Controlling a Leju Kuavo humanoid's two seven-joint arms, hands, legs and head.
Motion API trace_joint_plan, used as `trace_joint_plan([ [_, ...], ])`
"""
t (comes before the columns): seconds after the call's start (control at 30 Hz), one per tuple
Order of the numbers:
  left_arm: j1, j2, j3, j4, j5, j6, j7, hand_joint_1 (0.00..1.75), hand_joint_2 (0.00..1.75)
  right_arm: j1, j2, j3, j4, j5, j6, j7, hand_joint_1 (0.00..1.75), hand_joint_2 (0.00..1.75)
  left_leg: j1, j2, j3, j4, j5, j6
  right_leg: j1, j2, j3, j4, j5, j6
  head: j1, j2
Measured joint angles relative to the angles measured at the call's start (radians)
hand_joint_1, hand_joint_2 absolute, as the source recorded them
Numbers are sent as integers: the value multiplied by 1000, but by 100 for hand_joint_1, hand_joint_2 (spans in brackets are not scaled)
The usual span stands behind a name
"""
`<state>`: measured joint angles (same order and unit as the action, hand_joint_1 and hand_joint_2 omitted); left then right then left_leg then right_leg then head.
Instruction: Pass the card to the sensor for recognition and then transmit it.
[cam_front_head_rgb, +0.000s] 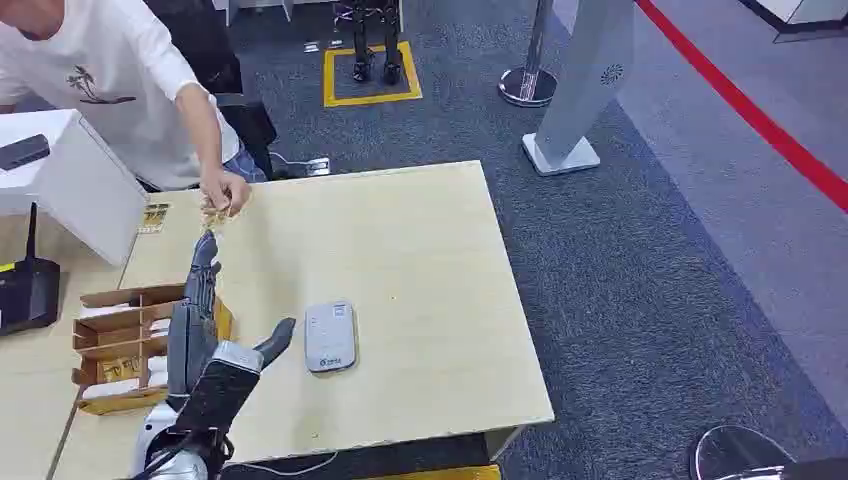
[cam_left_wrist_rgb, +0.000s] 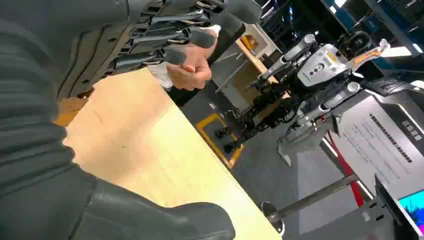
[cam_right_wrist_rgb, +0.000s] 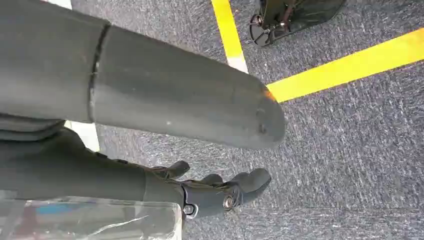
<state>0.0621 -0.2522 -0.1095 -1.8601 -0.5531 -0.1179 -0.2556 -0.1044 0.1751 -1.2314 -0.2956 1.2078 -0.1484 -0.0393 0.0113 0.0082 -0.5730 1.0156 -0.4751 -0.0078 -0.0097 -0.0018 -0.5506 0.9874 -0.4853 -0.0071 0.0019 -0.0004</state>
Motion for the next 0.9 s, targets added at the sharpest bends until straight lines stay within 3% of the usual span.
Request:
trace_joint_plan([
  [0.17,-2,0,0,0,-7,1,1,0,175,0,0,0,0,0,0,0,0,175,0,0,0,0,0,0,0,0,0,0,0,0,0,0],
  [0.43,-14,2,-1,0,-116,40,26,0,175,0,0,0,0,2,0,3,0,175,0,0,0,0,0,0,0,0,0,0,0,0,0,0],
  [0.57,-58,32,-5,5,-387,64,165,0,175,-1,0,0,0,5,2,5,0,175,0,0,0,0,1,0,0,-1,0,0,0,0,0,0],
  [0.7,-183,125,-2,47,-603,-5,295,0,175,-1,-1,0,0,20,16,3,0,175,1,-1,0,0,3,0,0,-1,0,1,1,-1,0,0],
  [0.77,-259,166,3,84,-723,-33,324,0,175,-2,-1,0,0,22,16,2,0,175,1,-2,0,0,4,-1,0,-1,0,2,1,-1,0,0],
  [0.9,-339,203,4,129,-774,-48,334,0,175,-2,-1,0,0,26,16,1,0,175,0,-1,0,0,4,-1,0,-1,0,2,2,-1,0,0],
])
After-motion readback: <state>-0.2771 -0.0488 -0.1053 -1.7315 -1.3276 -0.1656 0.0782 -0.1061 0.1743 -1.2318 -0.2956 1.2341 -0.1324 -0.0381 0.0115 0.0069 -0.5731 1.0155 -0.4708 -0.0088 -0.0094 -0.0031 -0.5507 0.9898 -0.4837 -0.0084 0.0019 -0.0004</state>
